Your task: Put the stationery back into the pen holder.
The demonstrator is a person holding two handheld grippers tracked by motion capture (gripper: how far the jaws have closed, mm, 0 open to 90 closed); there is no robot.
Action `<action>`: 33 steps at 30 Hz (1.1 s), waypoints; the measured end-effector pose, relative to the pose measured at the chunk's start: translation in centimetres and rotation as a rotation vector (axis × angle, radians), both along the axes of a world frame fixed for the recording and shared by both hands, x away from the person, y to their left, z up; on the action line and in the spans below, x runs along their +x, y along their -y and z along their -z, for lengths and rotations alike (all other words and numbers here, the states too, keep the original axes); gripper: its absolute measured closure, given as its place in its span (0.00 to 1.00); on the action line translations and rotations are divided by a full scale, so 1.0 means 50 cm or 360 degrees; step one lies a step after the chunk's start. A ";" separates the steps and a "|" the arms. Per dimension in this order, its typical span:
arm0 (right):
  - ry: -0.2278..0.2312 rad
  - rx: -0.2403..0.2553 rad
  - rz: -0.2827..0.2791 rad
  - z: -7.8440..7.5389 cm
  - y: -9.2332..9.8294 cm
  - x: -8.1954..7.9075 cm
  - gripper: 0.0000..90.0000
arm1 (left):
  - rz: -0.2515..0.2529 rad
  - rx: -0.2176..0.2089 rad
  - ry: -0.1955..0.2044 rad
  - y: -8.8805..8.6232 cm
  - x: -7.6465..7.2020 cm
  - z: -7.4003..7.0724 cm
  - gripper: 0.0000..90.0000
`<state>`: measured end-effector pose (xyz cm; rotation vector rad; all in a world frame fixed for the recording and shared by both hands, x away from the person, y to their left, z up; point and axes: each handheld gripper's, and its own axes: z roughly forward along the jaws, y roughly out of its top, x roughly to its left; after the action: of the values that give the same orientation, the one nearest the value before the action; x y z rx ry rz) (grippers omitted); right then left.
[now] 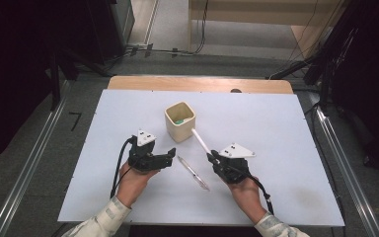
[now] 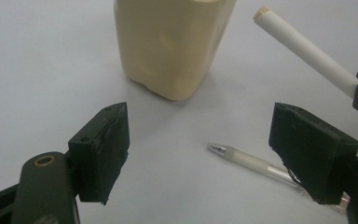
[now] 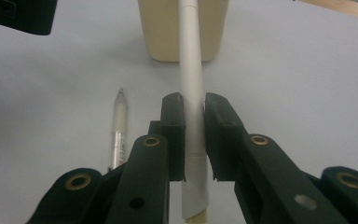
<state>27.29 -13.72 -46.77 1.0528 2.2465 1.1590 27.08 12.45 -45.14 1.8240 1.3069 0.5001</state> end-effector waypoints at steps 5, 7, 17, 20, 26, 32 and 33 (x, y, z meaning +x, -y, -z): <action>0.0004 0.0004 -0.0037 -0.003 -0.014 -0.005 0.85 | 0.0008 -0.0006 -0.0005 0.005 0.003 0.002 0.25; 0.0009 0.0014 -0.0050 -0.004 -0.019 -0.007 0.85 | 0.0010 -0.0009 -0.0005 0.006 0.004 0.003 0.25; 0.0007 0.0013 -0.0110 -0.002 -0.046 -0.012 0.85 | 0.0063 -0.0046 -0.0017 0.021 0.010 0.001 0.32; 0.0007 0.0019 -0.0112 -0.002 -0.052 -0.014 0.85 | 0.0087 -0.0074 -0.0031 0.025 0.012 0.002 0.34; 0.0009 0.0018 -0.0148 0.000 -0.064 -0.017 0.85 | 0.0111 -0.0138 -0.0064 0.029 0.016 0.003 0.37; 0.0008 0.0018 -0.0163 0.002 -0.071 -0.019 0.85 | 0.0128 -0.0178 -0.0081 0.035 0.019 0.003 0.38; 0.0008 0.0020 -0.0166 0.002 -0.072 -0.019 0.85 | 0.0133 -0.0185 -0.0085 0.037 0.019 0.003 0.39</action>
<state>26.35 -10.14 -46.88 0.9460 2.3171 1.2180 28.01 10.61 -45.32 1.7975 1.2629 0.3261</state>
